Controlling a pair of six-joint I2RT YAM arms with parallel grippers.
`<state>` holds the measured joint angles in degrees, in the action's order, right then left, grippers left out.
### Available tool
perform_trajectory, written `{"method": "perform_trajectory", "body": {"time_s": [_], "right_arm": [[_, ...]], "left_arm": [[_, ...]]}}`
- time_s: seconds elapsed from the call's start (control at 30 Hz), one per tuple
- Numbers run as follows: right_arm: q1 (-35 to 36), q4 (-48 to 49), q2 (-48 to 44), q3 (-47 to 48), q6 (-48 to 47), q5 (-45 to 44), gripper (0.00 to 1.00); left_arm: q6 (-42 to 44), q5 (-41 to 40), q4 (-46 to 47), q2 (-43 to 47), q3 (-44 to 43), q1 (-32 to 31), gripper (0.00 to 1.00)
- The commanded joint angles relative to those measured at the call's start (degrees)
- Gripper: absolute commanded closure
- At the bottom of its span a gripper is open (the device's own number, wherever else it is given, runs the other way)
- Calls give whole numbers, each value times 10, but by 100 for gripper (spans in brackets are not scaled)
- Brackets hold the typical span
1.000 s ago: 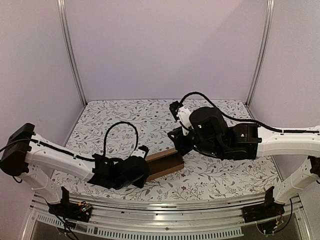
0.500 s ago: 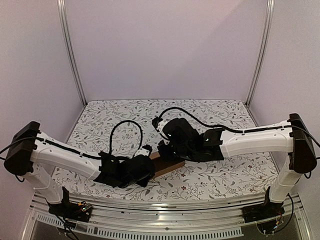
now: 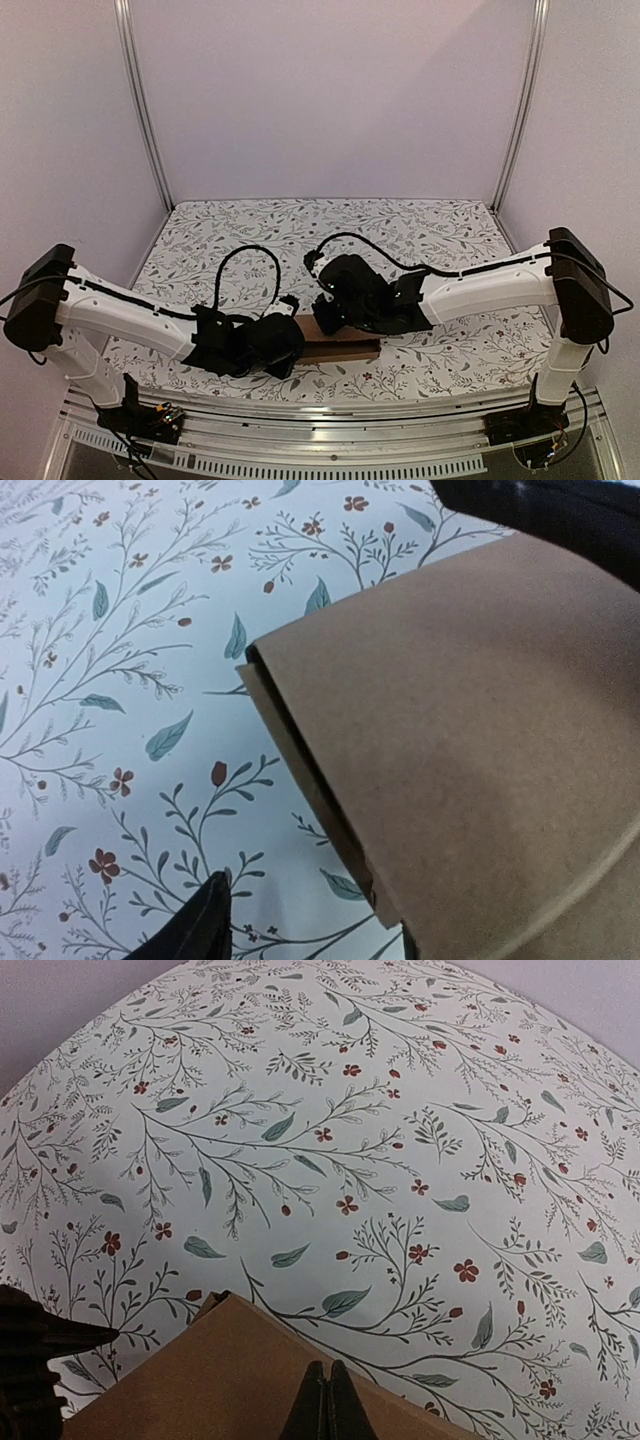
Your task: Fold the paper box
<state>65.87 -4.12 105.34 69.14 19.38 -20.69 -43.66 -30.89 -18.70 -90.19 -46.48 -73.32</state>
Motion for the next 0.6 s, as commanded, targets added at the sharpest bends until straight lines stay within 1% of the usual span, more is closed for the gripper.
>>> {"method": "perform_trajectory", "body": {"time_s": [0.0,0.07,0.17,0.27,0.43,0.5,0.57], "right_arm": [[-4,31,18,-35,26,9,100],[-3,36,21,-49,38,10,100],[2,68,26,-70,57,3,100],[17,84,33,-83,65,-32,100],[30,94,57,-89,82,-66,100],[31,96,61,-92,84,-75,100],[30,96,63,-93,84,-84,100]], "left_arm": [[-16,18,-17,25,19,-11,41],[-21,18,-14,26,19,-11,40],[-21,17,-14,16,7,-11,40],[-18,17,-14,3,-9,-11,39],[-8,24,-9,2,-26,-11,37],[-3,35,-4,12,-24,-11,29],[-2,45,-2,27,-20,-11,25]]}}
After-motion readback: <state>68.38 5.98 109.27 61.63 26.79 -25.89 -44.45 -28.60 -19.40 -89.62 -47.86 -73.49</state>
